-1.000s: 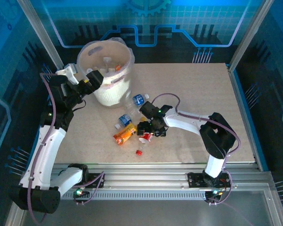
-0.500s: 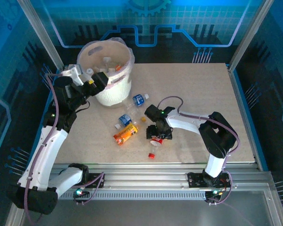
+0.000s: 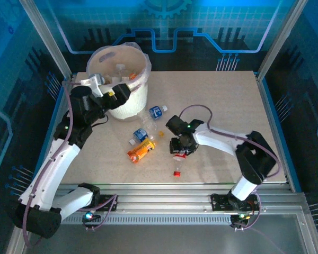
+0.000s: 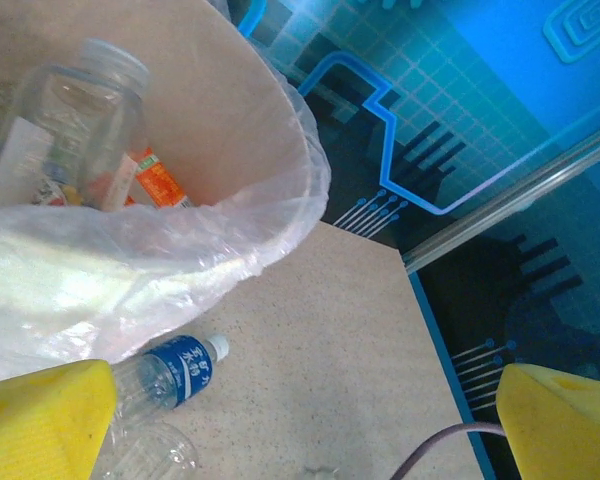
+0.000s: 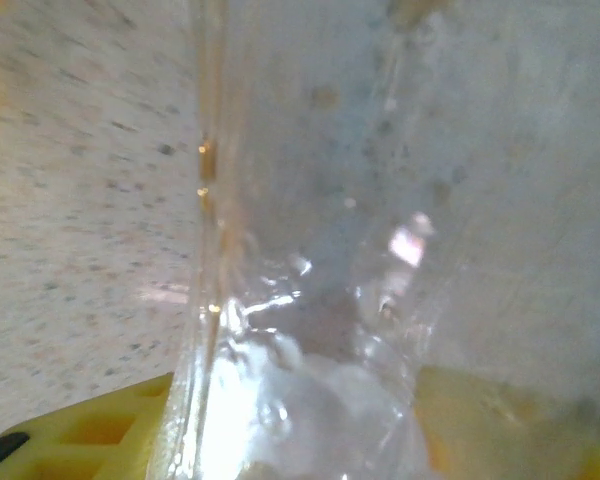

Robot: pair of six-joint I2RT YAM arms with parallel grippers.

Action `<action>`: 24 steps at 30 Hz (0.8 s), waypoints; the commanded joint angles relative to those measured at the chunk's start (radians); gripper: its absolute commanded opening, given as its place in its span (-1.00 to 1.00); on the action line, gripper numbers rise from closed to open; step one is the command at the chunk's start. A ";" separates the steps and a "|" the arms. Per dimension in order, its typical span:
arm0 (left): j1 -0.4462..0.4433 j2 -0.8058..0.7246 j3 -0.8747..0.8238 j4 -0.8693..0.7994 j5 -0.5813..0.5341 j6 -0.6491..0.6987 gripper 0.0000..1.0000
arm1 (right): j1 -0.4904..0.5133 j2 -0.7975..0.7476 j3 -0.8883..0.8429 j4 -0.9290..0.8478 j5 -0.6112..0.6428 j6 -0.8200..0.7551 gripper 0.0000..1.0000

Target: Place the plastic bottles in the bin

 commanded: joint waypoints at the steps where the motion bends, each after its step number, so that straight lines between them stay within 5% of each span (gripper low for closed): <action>1: -0.041 -0.002 -0.001 0.014 -0.023 0.021 0.98 | -0.009 -0.143 -0.026 0.075 0.061 -0.086 -0.20; 6: -0.100 0.006 -0.012 0.056 0.022 0.017 0.98 | -0.007 -0.360 -0.093 0.263 0.081 -0.226 -0.19; 12: -0.145 0.059 -0.010 0.171 0.236 0.009 0.98 | -0.010 -0.543 -0.159 0.496 0.037 -0.366 -0.15; 24: -0.319 0.218 0.109 0.196 0.507 0.214 0.98 | -0.010 -0.616 -0.151 0.647 -0.207 -0.468 -0.18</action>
